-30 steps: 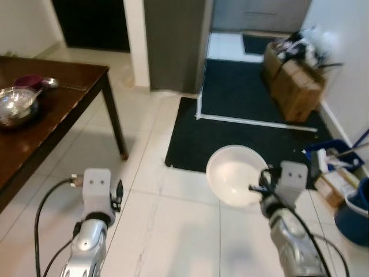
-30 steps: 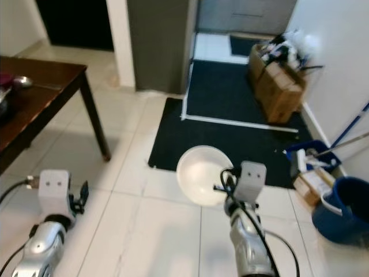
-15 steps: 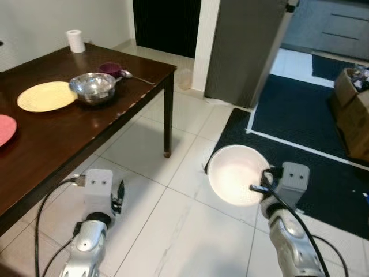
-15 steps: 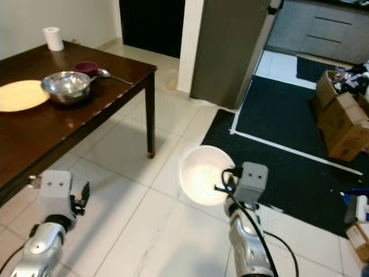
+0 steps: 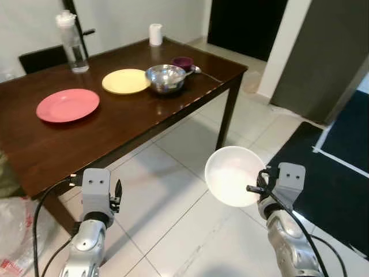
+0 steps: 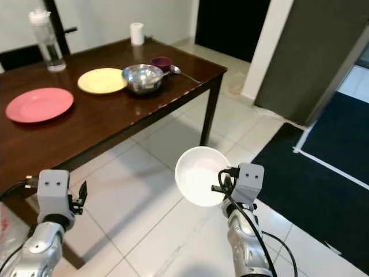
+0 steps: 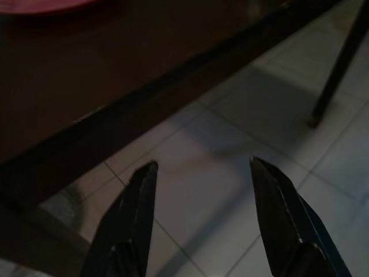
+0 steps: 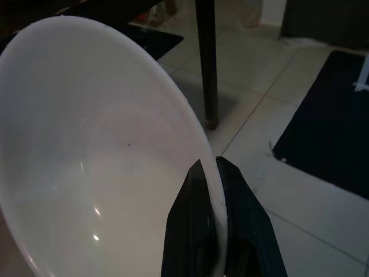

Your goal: Setting the table

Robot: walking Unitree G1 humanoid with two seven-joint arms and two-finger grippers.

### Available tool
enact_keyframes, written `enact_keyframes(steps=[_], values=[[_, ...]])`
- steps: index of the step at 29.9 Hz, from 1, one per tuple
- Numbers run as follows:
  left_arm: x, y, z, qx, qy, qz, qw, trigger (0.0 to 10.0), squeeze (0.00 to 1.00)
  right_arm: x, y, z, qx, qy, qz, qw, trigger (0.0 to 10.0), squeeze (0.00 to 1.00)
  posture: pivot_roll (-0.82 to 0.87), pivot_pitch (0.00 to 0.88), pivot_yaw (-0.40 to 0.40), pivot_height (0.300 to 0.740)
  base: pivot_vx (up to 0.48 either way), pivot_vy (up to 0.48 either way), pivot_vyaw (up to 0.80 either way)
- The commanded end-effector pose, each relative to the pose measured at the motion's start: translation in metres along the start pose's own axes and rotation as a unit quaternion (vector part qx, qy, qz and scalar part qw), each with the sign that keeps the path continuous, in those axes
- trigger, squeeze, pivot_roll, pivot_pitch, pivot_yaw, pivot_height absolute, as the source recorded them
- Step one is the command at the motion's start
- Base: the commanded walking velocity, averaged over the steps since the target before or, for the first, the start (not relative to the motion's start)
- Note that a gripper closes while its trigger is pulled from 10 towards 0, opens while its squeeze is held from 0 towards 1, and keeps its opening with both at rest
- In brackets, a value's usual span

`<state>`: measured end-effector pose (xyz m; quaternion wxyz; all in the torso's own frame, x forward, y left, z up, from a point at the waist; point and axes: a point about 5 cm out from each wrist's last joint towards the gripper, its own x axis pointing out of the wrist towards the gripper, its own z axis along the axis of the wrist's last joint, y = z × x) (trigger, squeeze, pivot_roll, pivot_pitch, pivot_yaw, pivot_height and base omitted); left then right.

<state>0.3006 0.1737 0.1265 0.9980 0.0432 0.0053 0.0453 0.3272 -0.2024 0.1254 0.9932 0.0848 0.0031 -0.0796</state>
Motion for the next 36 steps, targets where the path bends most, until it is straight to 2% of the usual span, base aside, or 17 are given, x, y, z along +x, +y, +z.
enact_keyframes(steps=[1, 32, 36], values=[[-0.0027, 0.0049, -0.0063, 0.008, 0.016, 0.007, 1.0, 10.0, 0.0, -0.0021, 0.0003, -0.0051, -0.001, 0.006, 0.0, 1.0, 10.0, 0.0, 0.08, 0.117, 0.029, 0.74, 0.0, 0.0, 0.79], [0.0018, 0.0012, -0.0002, 0.024, 0.0, -0.007, 1.0, 10.0, 0.0, -0.0002, 0.0022, -0.0018, 0.008, -0.007, 0.005, 1.0, 10.0, 0.0, 0.08, 0.092, 0.039, 0.74, 0.0, 0.0, 0.79], [0.0028, -0.001, 0.0006, 0.036, -0.007, -0.01, 0.999, 10.0, 0.0, -0.0006, 0.007, 0.0042, 0.029, -0.026, 0.013, 0.999, 10.0, 0.0, 0.08, 0.091, 0.04, 0.74, 0.0, 0.0, 0.0]])
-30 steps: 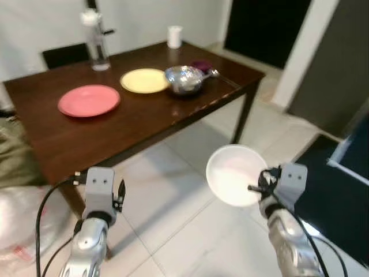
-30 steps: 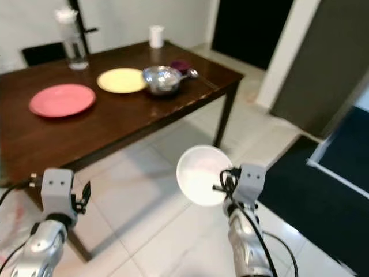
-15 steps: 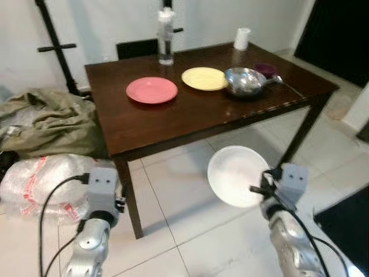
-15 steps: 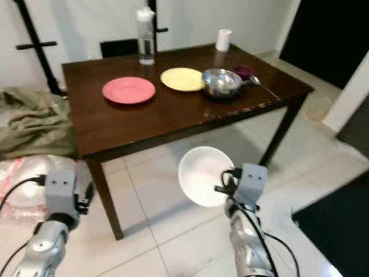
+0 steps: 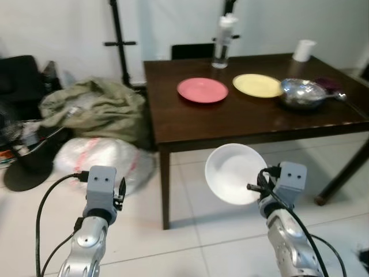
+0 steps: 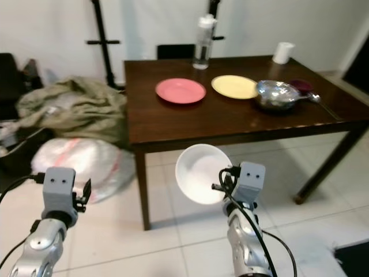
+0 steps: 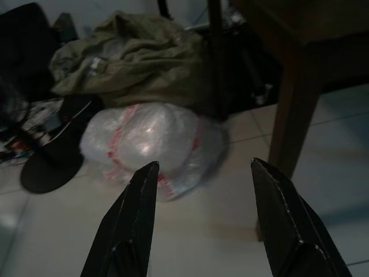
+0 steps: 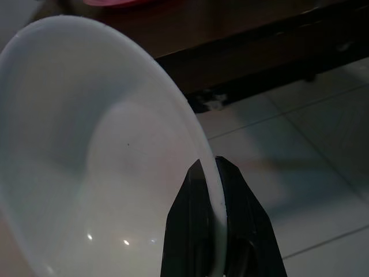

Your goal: Setting the table

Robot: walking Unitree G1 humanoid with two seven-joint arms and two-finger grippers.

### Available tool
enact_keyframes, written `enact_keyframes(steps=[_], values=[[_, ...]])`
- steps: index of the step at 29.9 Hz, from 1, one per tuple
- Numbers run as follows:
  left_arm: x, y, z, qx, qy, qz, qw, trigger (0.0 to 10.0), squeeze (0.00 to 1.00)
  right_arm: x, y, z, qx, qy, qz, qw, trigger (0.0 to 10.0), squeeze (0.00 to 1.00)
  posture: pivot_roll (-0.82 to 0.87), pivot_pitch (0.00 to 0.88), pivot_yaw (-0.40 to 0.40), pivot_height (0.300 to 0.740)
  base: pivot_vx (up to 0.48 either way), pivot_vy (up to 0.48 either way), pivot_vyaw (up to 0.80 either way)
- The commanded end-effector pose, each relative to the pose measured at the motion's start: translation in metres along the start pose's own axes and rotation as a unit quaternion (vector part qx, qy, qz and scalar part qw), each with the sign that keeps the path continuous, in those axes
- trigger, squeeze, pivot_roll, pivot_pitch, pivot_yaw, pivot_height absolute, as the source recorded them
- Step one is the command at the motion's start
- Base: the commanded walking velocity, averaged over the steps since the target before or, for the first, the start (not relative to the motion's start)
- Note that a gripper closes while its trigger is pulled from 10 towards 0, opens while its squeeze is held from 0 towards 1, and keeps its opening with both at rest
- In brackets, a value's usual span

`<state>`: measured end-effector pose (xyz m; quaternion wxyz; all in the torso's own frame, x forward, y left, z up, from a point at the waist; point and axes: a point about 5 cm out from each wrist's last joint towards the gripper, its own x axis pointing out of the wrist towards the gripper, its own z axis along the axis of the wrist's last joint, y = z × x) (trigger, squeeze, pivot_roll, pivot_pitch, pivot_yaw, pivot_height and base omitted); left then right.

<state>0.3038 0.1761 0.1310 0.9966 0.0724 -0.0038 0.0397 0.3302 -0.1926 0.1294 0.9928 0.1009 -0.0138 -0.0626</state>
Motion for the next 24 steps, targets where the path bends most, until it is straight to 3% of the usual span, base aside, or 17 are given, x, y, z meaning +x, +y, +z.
enact_keyframes(steps=[1, 11, 14, 24], values=[[0.0, -0.005, -0.003, 0.013, -0.002, -0.009, 1.0, 10.0, 0.0, -0.003, -0.002, 0.006, 0.024, -0.026, -0.002, 0.999, 10.0, 0.0, 0.08, 0.089, 0.04, 0.74, 0.364, 0.0, 0.0], [0.003, -0.012, 0.001, 0.016, -0.015, -0.016, 1.0, 10.0, 0.0, -0.003, 0.005, 0.026, 0.072, -0.076, 0.023, 0.994, 10.0, 0.0, 0.07, 0.088, 0.04, 0.74, 0.457, 0.0, 0.0], [0.003, -0.012, 0.002, 0.017, -0.018, -0.018, 1.0, 10.0, 0.0, -0.004, 0.015, 0.042, 0.106, -0.099, 0.062, 0.987, 10.0, 0.0, 0.07, 0.086, 0.04, 0.74, 0.48, 0.0, 0.0], [0.002, -0.014, 0.001, 0.022, -0.021, -0.02, 0.999, 10.0, 0.0, -0.004, 0.025, 0.052, 0.127, -0.114, 0.091, 0.981, 10.0, 0.0, 0.08, 0.088, 0.036, 0.74, 0.48, 0.0, 0.0]])
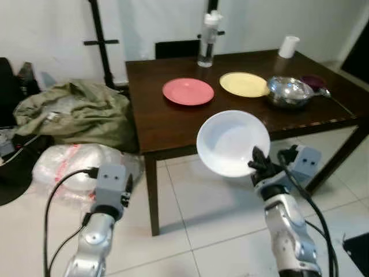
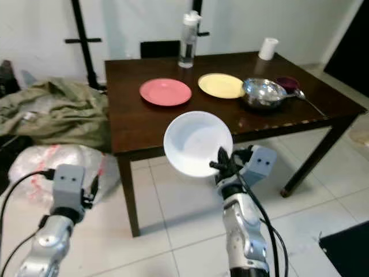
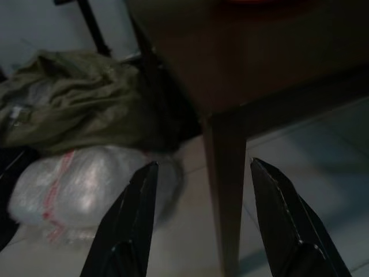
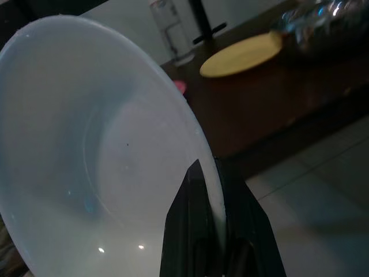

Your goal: Setting the table

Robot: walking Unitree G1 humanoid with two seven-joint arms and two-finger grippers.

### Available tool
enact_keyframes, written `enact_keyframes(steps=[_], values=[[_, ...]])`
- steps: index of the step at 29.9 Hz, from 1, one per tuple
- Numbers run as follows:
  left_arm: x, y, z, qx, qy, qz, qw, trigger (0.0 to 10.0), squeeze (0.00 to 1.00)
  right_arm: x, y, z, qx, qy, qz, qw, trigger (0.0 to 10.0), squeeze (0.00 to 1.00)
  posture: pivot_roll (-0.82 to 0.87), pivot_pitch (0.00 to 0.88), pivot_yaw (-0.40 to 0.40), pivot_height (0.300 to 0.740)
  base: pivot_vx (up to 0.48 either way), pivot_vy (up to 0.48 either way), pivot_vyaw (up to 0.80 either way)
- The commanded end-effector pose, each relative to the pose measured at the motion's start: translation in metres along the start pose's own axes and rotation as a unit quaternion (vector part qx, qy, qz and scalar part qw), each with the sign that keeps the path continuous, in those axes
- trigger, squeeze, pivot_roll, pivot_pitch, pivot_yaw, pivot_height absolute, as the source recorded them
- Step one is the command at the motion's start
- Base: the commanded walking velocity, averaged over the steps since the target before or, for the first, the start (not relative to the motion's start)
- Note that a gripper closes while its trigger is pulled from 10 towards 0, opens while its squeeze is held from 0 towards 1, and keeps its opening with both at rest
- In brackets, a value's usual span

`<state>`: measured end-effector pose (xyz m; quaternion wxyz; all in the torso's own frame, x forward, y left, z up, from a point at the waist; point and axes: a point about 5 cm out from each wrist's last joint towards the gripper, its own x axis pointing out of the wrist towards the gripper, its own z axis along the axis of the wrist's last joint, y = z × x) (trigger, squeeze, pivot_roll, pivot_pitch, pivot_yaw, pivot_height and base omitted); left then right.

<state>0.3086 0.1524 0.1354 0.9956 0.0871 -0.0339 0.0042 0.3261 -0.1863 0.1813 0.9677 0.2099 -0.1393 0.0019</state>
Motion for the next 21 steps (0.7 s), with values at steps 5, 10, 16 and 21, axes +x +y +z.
enact_keyframes(steps=[5, 10, 16, 21], values=[[-0.002, 0.009, -0.007, 0.01, 0.01, 0.012, 1.0, 10.0, 0.0, 0.001, 0.007, 0.001, 0.01, 0.001, 0.017, 1.0, 10.0, 0.0, 0.08, 0.089, 0.037, 0.74, 0.48, 0.0, 0.0], [-0.001, 0.009, -0.006, 0.012, 0.009, 0.011, 1.0, 10.0, 0.0, 0.0, 0.006, 0.0, 0.012, 0.006, 0.019, 1.0, 10.0, 0.0, 0.08, 0.095, 0.039, 0.74, 0.48, 0.0, 0.0], [-0.002, 0.009, -0.007, 0.013, 0.011, 0.011, 1.0, 10.0, 0.0, -0.001, 0.007, -0.007, 0.011, 0.037, 0.034, 0.999, 10.0, 0.0, 0.08, 0.094, 0.039, 0.74, 0.32, 0.0, 0.0], [-0.004, 0.008, -0.003, 0.019, -0.002, -0.002, 1.0, 10.0, 0.0, -0.004, 0.004, -0.02, 0.044, 0.088, 0.033, 0.995, 10.0, 0.0, 0.08, 0.084, 0.037, 0.74, 0.0, 0.0, 0.0]])
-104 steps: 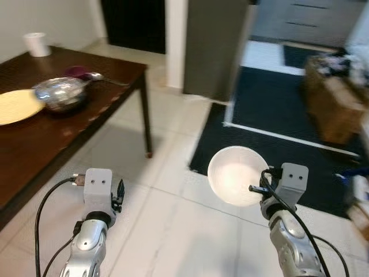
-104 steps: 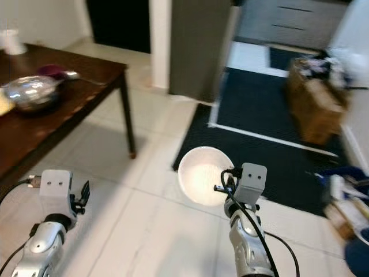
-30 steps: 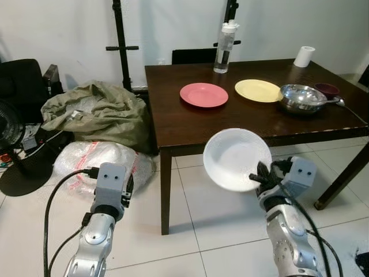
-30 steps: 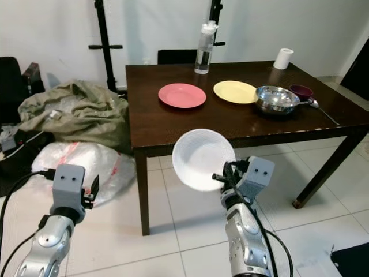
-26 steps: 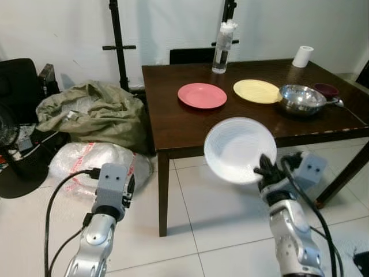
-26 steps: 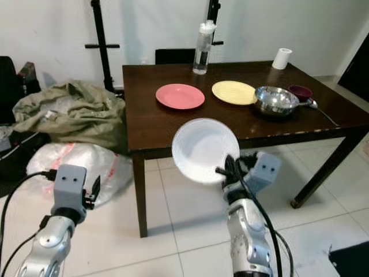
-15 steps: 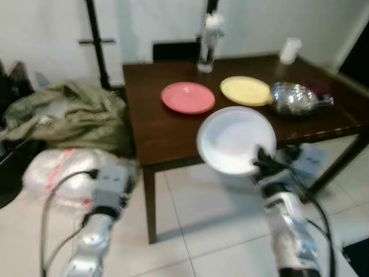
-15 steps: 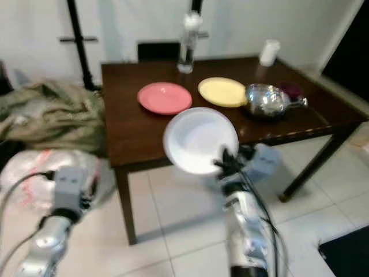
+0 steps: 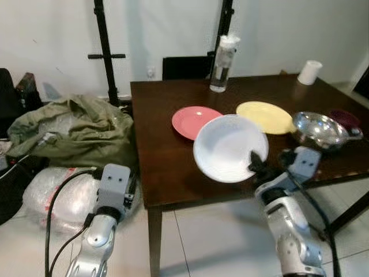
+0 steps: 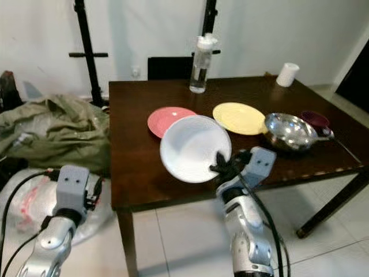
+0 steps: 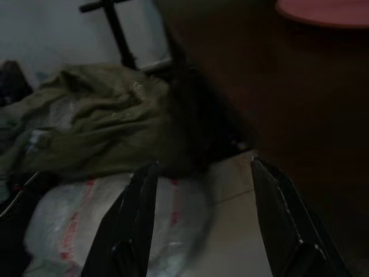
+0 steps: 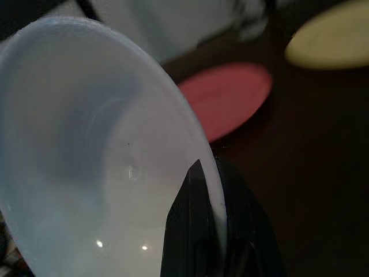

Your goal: Setting the table

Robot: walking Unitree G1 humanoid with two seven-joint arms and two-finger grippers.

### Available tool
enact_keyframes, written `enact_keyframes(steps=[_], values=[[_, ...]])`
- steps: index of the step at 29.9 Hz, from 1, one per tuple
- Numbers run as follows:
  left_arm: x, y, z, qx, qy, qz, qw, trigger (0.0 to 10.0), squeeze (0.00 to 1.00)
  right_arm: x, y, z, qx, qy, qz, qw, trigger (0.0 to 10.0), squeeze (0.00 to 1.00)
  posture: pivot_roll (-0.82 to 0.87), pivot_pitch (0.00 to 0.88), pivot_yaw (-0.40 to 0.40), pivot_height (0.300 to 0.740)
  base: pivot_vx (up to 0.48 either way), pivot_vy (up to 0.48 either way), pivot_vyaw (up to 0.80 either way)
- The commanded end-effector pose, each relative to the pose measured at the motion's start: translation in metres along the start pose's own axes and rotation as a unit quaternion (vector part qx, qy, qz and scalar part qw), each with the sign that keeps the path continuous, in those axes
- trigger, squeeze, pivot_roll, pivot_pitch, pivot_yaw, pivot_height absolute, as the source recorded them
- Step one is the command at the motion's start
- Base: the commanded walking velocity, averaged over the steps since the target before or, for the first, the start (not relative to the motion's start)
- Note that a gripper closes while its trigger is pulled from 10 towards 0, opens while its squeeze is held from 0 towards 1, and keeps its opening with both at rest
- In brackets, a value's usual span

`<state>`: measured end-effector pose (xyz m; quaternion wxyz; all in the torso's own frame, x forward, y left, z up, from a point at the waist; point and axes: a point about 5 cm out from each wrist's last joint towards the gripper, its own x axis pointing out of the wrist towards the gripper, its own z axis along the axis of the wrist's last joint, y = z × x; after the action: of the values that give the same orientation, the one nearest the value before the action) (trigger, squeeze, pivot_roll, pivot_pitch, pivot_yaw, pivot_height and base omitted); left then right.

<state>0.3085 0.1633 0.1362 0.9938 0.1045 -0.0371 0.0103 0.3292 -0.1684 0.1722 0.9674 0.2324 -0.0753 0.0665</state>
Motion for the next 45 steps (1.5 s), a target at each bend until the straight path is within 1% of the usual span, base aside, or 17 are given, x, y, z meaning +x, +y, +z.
enact_keyframes(steps=[1, 2, 4, 5, 7, 13, 17, 18, 20, 23, 25, 29, 32, 36, 38, 39, 45], values=[[-0.004, -0.003, -0.002, 0.001, 0.001, -0.008, 1.0, 10.0, 0.0, -0.004, -0.008, -0.004, 0.015, 0.012, -0.012, 1.0, 10.0, 0.0, 0.08, 0.084, 0.037, 0.74, 0.0, 0.0, 0.0], [-0.004, -0.002, 0.0, 0.006, -0.004, -0.01, 1.0, 10.0, 0.0, -0.004, -0.01, -0.007, 0.021, 0.028, -0.015, 0.999, 10.0, 0.0, 0.08, 0.084, 0.037, 0.74, 0.0, 0.0, 0.0], [-0.002, 0.003, 0.004, 0.016, -0.013, -0.013, 1.0, 10.0, 0.0, -0.003, -0.012, -0.014, 0.005, 0.06, -0.017, 0.998, 10.0, 0.0, 0.08, 0.075, 0.035, 0.74, 0.0, 0.0, 0.0], [-0.001, 0.006, 0.006, 0.021, -0.018, -0.014, 1.0, 10.0, 0.0, -0.002, -0.012, -0.016, -0.007, 0.069, -0.015, 0.997, 10.0, 0.0, 0.08, 0.075, 0.035, 0.74, 0.0, 0.0, 0.0], [0.001, 0.009, 0.01, 0.026, -0.026, -0.017, 0.999, 10.0, 0.0, -0.001, -0.012, -0.018, -0.002, 0.078, -0.01, 0.997, 10.0, 0.0, 0.08, 0.074, 0.031, 0.74, 0.0, 0.0, 0.0], [0.008, 0.02, 0.028, 0.034, -0.057, -0.029, 0.997, 10.0, 0.0, 0.008, -0.01, -0.014, 0.025, 0.078, -0.012, 0.997, 10.0, 0.0, 0.08, 0.08, 0.029, 0.74, 0.0, 0.0, 0.0], [0.01, 0.021, 0.038, 0.037, -0.074, -0.042, 0.996, 10.0, 0.0, 0.015, -0.011, -0.01, 0.041, 0.072, -0.025, 0.996, 10.0, 0.0, 0.08, 0.08, 0.026, 0.74, 0.0, 0.0, 0.0], [0.01, 0.017, 0.05, 0.032, -0.091, -0.065, 0.993, 10.0, 0.0, 0.022, -0.016, -0.004, 0.057, 0.06, -0.049, 0.995, 10.0, 0.0, 0.08, 0.084, 0.025, 0.74, 0.0, 0.0, 0.0], [0.01, 0.012, 0.056, 0.028, -0.101, -0.085, 0.991, 10.0, 0.0, 0.026, -0.018, 0.0, 0.059, 0.055, -0.058, 0.995, 10.0, 0.0, 0.08, 0.086, 0.025, 0.74, 0.0, 0.0, 0.0], [0.009, 0.007, 0.061, 0.025, -0.108, -0.105, 0.988, 10.0, 0.0, 0.029, -0.019, 0.002, 0.052, 0.056, -0.059, 0.995, 10.0, 0.0, 0.08, 0.087, 0.024, 0.74, 0.0, 0.0, 0.0], [0.007, -0.002, 0.068, 0.02, -0.117, -0.138, 0.983, 10.0, 0.0, 0.034, -0.022, 0.001, 0.051, 0.071, -0.071, 0.994, 10.0, 0.0, 0.08, 0.09, 0.024, 0.74, 0.0, 0.0, 0.0], [0.006, -0.006, 0.072, 0.017, -0.123, -0.15, 0.981, 10.0, 0.0, 0.037, -0.024, 0.0, 0.061, 0.078, -0.077, 0.992, 10.0, 0.0, 0.08, 0.091, 0.023, 0.74, 0.0, 0.0, 0.0], [0.005, -0.009, 0.076, 0.011, -0.126, -0.156, 0.98, 10.0, 0.0, 0.045, -0.026, -0.001, 0.111, 0.093, -0.085, 0.986, 10.0, 0.0, 0.08, 0.099, 0.026, 0.74, 0.0, 0.0, 0.0], [0.004, -0.012, 0.078, 0.01, -0.125, -0.166, 0.978, 10.0, 0.0, 0.054, -0.018, -0.009, 0.143, 0.129, -0.076, 0.978, 10.0, 0.0, 0.08, 0.103, 0.03, 0.74, 0.0, 0.0, 0.0], [0.004, -0.012, 0.078, 0.009, -0.125, -0.167, 0.978, 10.0, 0.0, 0.056, -0.015, -0.011, 0.147, 0.134, -0.07, 0.977, 10.0, 0.0, 0.08, 0.104, 0.029, 0.74, 0.0, 0.0, 0.0], [0.005, -0.013, 0.078, 0.01, -0.124, -0.168, 0.978, 10.0, 0.0, 0.059, -0.008, -0.015, 0.148, 0.154, -0.058, 0.975, 10.0, 0.0, 0.09, 0.103, 0.028, 0.74, 0.0, 0.0, 0.0], [0.004, -0.012, 0.078, 0.011, -0.122, -0.166, 0.979, 10.0, 0.0, 0.059, 0.002, -0.022, 0.142, 0.174, -0.04, 0.974, 10.0, 0.0, 0.09, 0.105, 0.028, 0.74, 0.0, 0.0, 0.0]])
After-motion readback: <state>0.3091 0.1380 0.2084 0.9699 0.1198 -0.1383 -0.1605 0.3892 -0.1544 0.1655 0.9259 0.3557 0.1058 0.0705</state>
